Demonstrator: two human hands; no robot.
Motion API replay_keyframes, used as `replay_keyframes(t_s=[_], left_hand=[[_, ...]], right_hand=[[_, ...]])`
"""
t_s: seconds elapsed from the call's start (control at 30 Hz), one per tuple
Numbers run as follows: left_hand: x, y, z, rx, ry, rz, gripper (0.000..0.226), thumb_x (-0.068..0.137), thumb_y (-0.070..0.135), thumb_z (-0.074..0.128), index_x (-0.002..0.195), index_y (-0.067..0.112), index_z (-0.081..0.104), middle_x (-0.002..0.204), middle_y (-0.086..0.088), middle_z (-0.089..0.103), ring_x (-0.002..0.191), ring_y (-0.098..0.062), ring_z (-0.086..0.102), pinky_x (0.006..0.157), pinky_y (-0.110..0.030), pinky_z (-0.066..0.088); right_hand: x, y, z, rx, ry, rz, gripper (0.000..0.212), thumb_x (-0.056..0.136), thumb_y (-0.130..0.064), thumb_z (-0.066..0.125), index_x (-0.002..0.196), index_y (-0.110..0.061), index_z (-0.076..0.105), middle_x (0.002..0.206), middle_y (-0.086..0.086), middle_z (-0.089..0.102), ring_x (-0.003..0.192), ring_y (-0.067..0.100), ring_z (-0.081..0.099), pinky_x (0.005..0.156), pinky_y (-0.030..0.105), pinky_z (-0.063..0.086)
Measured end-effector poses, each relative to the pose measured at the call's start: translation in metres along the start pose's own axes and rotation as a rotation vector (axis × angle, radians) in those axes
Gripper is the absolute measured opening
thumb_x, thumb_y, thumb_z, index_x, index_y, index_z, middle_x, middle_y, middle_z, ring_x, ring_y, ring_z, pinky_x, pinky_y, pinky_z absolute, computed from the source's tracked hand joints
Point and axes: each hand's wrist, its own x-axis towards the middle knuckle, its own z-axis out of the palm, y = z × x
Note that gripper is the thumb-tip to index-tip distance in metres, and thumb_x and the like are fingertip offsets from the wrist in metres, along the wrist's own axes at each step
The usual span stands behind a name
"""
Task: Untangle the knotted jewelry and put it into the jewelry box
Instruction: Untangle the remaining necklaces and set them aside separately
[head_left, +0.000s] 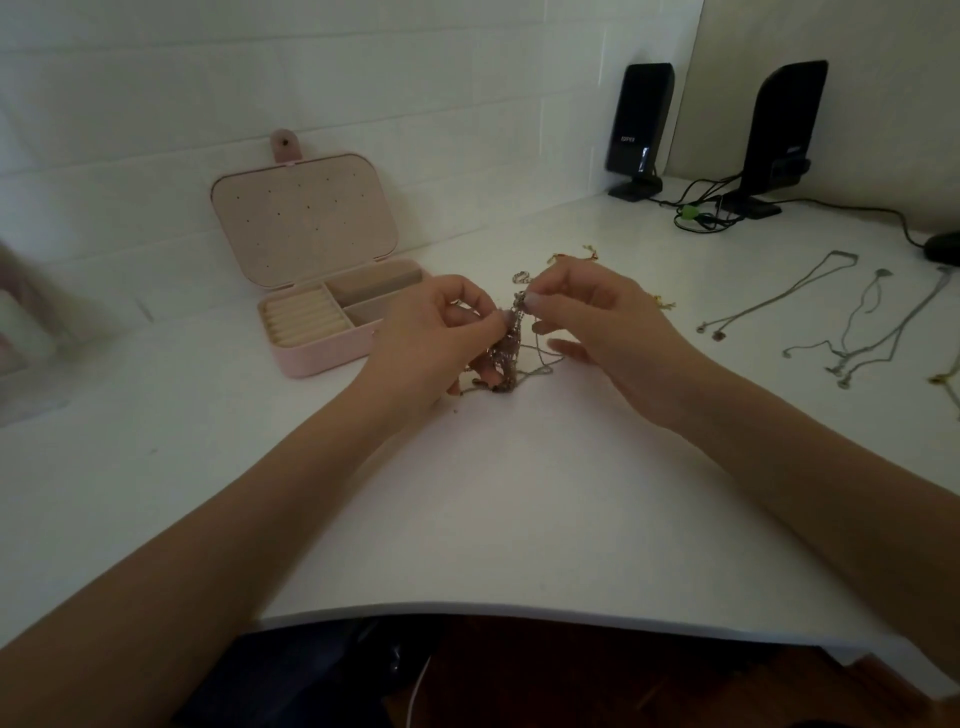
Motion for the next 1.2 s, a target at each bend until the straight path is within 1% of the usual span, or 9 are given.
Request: replay_keyframes(t_s=[0.17, 0.33, 0.57, 0.67, 0.8, 0.9, 1.0, 1.13, 1.2], left_hand=[[-0.001, -0.001, -0.002, 0.014, -0.019, 0.102, 0.019, 0.08, 0.008, 0.074, 0.091, 0.008, 0.059, 0.057, -0.002, 0.059, 0.041, -0.005, 0.049, 0.039, -0.013, 0.034], [0.002, -0.008, -0.002, 0.06, -0.021, 0.175, 0.024, 0.07, 0.019, 0.082, 0.081, 0.019, 0.06, 0.056, 0.009, 0.045, 0.05, -0.006, 0.039, 0.05, -0.023, 0.034], [0.003, -0.008, 0.0, 0.02, -0.02, 0.128, 0.015, 0.082, 0.029, 0.074, 0.088, 0.023, 0.062, 0.082, 0.006, 0.061, 0.07, -0.013, 0.059, 0.053, -0.027, 0.05], [0.005, -0.009, -0.001, -0.081, -0.037, 0.089, 0.011, 0.081, 0.024, 0.074, 0.083, 0.021, 0.064, 0.076, 0.01, 0.064, 0.07, -0.008, 0.06, 0.065, -0.025, 0.051], [0.009, -0.01, -0.004, -0.102, 0.01, 0.155, 0.009, 0.081, 0.022, 0.073, 0.079, 0.014, 0.069, 0.067, 0.014, 0.064, 0.069, -0.003, 0.058, 0.069, -0.015, 0.045], [0.01, -0.008, -0.005, -0.152, -0.001, 0.12, 0.01, 0.087, 0.019, 0.065, 0.079, 0.015, 0.07, 0.067, 0.015, 0.068, 0.069, 0.001, 0.061, 0.068, -0.011, 0.045], [0.01, -0.006, -0.004, -0.292, -0.101, -0.003, 0.022, 0.093, 0.028, 0.055, 0.083, 0.018, 0.071, 0.073, 0.006, 0.07, 0.072, -0.006, 0.064, 0.068, -0.017, 0.047], [0.008, -0.007, 0.001, -0.311, -0.165, 0.007, 0.014, 0.07, 0.021, 0.072, 0.082, 0.017, 0.067, 0.072, 0.004, 0.07, 0.07, -0.009, 0.066, 0.077, -0.023, 0.054], [0.008, -0.008, 0.001, -0.337, -0.171, 0.003, 0.013, 0.072, 0.011, 0.072, 0.08, 0.014, 0.064, 0.068, 0.003, 0.07, 0.066, -0.009, 0.066, 0.074, -0.021, 0.055]], right_hand=[[0.0, -0.001, 0.004, 0.173, -0.052, 0.106, 0.02, 0.092, -0.011, 0.057, 0.074, -0.02, 0.057, 0.074, -0.008, 0.06, 0.069, 0.005, 0.056, 0.069, 0.022, 0.044], [-0.002, -0.002, 0.008, 0.152, -0.082, 0.095, 0.022, 0.094, -0.013, 0.054, 0.072, -0.015, 0.059, 0.066, -0.005, 0.058, 0.066, 0.006, 0.054, 0.067, 0.024, 0.043], [0.0, -0.006, 0.005, 0.305, -0.213, 0.175, 0.034, 0.091, -0.007, 0.049, 0.061, -0.021, 0.059, 0.071, -0.005, 0.06, 0.066, 0.008, 0.057, 0.071, 0.027, 0.047], [0.0, -0.005, 0.002, 0.352, -0.217, 0.189, 0.02, 0.095, -0.012, 0.053, 0.077, -0.017, 0.062, 0.074, -0.006, 0.061, 0.067, 0.008, 0.057, 0.069, 0.025, 0.048], [0.003, -0.001, -0.001, 0.364, -0.19, 0.202, 0.007, 0.096, -0.014, 0.053, 0.092, -0.013, 0.058, 0.077, -0.005, 0.059, 0.068, 0.007, 0.055, 0.059, 0.019, 0.046], [0.003, -0.001, -0.001, 0.34, -0.176, 0.198, 0.007, 0.096, -0.015, 0.054, 0.091, -0.013, 0.059, 0.077, -0.006, 0.06, 0.068, 0.006, 0.055, 0.061, 0.02, 0.046], [0.002, 0.001, 0.001, 0.208, -0.154, 0.161, 0.009, 0.097, -0.017, 0.053, 0.093, -0.011, 0.058, 0.075, -0.006, 0.06, 0.069, 0.006, 0.055, 0.063, 0.02, 0.045], [0.0, 0.002, 0.003, 0.157, -0.164, 0.143, 0.012, 0.097, -0.018, 0.053, 0.089, -0.011, 0.06, 0.08, 0.002, 0.059, 0.071, 0.007, 0.053, 0.063, 0.018, 0.045], [0.0, 0.001, 0.003, 0.189, -0.177, 0.151, 0.014, 0.096, -0.016, 0.052, 0.086, -0.012, 0.06, 0.08, 0.003, 0.059, 0.071, 0.008, 0.054, 0.062, 0.018, 0.045]])
